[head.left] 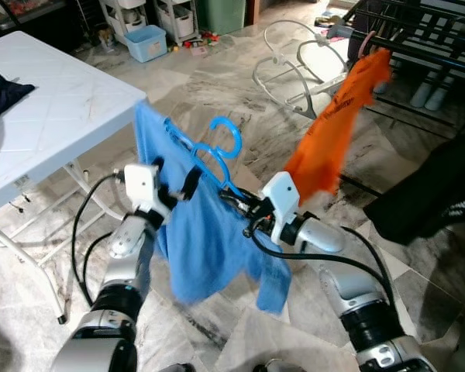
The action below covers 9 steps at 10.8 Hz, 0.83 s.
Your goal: Hang hanger
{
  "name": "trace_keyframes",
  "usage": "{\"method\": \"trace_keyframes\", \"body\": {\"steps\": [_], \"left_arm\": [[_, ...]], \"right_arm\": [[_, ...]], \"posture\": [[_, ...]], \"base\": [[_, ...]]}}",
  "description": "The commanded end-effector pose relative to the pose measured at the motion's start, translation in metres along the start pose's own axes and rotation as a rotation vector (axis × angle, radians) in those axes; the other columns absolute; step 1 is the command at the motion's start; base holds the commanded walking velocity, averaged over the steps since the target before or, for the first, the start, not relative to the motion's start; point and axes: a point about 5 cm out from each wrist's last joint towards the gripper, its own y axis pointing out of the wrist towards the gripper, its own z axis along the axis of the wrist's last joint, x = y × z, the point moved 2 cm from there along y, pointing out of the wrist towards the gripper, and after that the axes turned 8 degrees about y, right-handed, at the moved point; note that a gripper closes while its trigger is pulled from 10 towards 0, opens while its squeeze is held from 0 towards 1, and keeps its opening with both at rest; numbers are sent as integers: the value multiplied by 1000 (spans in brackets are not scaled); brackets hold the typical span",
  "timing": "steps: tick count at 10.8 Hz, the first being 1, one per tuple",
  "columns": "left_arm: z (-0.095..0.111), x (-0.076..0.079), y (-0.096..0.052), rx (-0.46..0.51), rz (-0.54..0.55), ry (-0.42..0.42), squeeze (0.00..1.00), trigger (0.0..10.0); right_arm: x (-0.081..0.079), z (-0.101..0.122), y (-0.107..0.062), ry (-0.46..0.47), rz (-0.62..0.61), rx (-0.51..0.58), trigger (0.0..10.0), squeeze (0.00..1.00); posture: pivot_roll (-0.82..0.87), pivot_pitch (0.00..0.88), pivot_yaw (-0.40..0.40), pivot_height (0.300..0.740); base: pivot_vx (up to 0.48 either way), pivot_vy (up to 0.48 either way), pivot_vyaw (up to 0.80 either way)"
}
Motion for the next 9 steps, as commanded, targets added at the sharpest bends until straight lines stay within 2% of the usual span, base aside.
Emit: {"method": "trace_keyframes", "body": {"steps": [1, 4, 5, 6, 7, 9], "left_arm": [[11, 2, 4, 50, -7, 14, 1000, 10000], [21, -8, 6, 72, 53, 111, 1000, 10000], [19, -7, 3, 50, 24, 217, 1000, 10000], [7, -9, -4, -14, 43, 259, 1000, 10000], [-2, -11, -10, -62, 61, 305, 1000, 10000], [-2, -6, -17, -33, 77, 274, 1000, 10000]], "right_arm": [[3, 3, 5, -17, -27, 7, 10000, 0], [4, -2, 6, -24, -35, -12, 10000, 0], [11, -6, 4, -52, -82, -28, 10000, 0], [24, -7, 2, -81, -170, -32, 10000, 0], [28, -6, 1, -77, -196, -31, 10000, 0], [24, -9, 1, -75, -177, -31, 10000, 0]], "posture": [[-253, 137, 36, 740], [-252, 140, 38, 740], [-252, 140, 40, 740], [-254, 141, 44, 740], [-257, 141, 47, 740], [-251, 147, 46, 740]], "base": [[0, 0, 0], [0, 0, 0], [0, 0, 0], [0, 0, 0], [0, 0, 0], [0, 0, 0]]}}
